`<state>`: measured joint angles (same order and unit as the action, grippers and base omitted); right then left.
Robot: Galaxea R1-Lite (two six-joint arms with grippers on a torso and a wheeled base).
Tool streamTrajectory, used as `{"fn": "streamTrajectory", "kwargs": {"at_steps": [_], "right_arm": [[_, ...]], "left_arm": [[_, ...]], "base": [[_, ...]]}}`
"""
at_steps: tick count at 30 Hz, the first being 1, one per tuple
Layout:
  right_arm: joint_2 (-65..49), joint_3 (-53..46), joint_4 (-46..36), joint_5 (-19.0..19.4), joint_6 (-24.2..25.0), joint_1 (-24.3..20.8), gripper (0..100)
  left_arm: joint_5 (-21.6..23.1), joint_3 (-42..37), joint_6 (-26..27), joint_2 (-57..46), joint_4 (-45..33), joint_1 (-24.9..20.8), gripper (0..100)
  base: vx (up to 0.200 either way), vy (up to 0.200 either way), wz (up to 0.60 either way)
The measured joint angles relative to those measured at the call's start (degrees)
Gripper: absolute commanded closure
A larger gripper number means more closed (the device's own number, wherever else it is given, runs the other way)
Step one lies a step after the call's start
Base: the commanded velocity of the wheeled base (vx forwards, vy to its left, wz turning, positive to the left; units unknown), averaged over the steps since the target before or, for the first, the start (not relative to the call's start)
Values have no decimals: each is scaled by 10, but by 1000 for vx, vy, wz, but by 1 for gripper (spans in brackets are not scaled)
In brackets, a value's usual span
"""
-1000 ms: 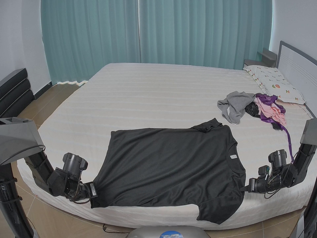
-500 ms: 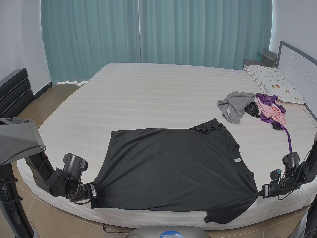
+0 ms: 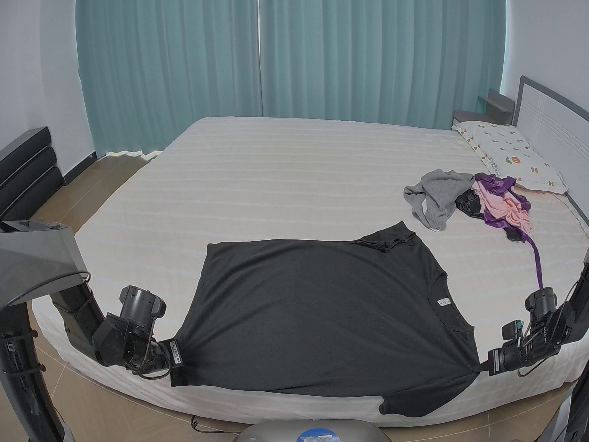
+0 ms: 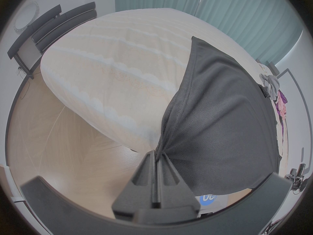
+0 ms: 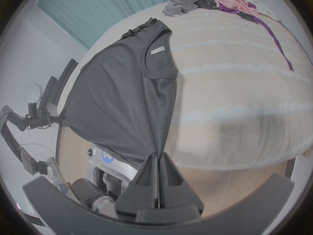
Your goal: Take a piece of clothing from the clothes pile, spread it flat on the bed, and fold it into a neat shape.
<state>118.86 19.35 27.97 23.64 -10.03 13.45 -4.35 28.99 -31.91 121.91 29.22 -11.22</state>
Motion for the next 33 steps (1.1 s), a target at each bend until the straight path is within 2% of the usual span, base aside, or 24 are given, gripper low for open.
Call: {"fn": "streamTrajectory", "kwargs": {"at_steps": [1, 2, 10, 18, 23, 27, 33], "right_arm": [[2, 0, 0, 0, 0, -2, 100], [4, 0, 1, 0, 1, -5, 0], [9, 6, 4, 4, 5, -24, 0], [0, 20, 8, 9, 13, -6, 0], [-4, 35, 18, 10, 66, 2, 0], [2, 42, 63, 8, 106, -7, 0], [30, 42, 144, 4, 167, -29, 0]], "left_arm": [[0, 0, -1, 1, 1, 0, 0], [1, 0, -2, 1, 4, 0, 0], [5, 0, -6, 5, 19, 0, 0], [5, -1, -9, 0, 41, 4, 0], [7, -1, -18, -6, 81, 7, 0], [7, -5, -33, -10, 119, 8, 0], [7, -6, -46, -9, 131, 10, 0]], "base": [[0, 0, 0], [0, 0, 0], [0, 0, 0], [0, 0, 0], [0, 0, 0], [0, 0, 0], [0, 0, 0]]}}
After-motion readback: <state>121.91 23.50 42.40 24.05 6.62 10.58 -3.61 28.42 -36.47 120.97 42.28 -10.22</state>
